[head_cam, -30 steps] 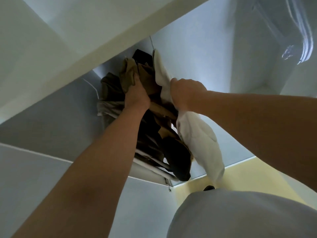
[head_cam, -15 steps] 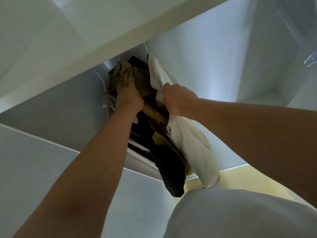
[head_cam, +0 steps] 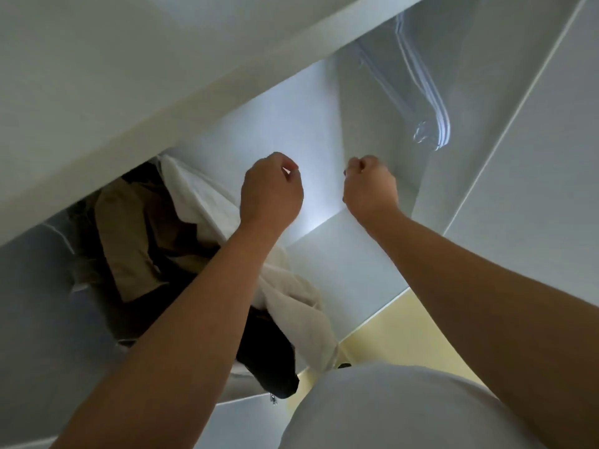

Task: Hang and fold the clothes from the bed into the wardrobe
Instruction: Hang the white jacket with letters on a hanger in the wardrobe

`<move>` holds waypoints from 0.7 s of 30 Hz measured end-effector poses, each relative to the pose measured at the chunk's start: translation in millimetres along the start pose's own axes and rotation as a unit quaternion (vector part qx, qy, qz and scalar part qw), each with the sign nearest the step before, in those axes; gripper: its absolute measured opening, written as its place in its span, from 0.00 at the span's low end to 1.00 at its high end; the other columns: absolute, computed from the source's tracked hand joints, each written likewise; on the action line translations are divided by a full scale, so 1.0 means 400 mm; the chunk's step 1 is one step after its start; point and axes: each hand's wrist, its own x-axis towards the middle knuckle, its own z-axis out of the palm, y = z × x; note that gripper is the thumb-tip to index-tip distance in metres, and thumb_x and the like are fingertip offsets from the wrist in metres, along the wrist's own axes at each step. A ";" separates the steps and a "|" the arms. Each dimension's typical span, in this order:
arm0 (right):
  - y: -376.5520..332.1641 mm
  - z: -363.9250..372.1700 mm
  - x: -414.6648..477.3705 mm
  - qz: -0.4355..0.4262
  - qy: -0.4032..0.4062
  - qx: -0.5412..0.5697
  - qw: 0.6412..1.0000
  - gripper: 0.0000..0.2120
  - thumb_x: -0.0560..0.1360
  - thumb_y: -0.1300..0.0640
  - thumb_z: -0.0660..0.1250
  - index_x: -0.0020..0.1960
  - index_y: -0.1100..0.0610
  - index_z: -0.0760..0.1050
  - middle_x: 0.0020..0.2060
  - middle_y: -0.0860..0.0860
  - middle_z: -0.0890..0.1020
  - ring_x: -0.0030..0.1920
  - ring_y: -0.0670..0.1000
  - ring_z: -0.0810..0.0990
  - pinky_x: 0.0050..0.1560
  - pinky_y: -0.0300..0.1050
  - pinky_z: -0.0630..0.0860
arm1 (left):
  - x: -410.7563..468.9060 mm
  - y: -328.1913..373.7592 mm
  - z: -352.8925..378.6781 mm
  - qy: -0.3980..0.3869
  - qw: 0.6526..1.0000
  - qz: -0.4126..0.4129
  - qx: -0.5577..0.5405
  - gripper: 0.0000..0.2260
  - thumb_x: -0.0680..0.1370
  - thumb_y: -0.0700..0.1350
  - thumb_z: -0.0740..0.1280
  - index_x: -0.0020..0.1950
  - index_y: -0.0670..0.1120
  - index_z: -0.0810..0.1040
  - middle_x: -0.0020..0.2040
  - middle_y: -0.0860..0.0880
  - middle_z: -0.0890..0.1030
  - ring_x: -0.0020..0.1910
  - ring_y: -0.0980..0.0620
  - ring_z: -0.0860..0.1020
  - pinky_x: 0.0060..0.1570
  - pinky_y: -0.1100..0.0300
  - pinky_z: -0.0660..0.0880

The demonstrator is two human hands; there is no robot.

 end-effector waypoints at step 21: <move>0.183 -0.346 0.093 0.052 0.081 -0.018 0.995 0.11 0.81 0.53 0.60 0.53 0.56 0.79 0.45 0.55 0.85 0.47 0.59 0.83 0.50 0.54 0.81 | 0.349 0.443 0.416 -0.165 0.926 -0.151 -0.304 0.14 0.79 0.46 0.72 0.35 0.42 0.78 0.24 0.50 0.80 0.26 0.48 0.82 0.42 0.51 0.85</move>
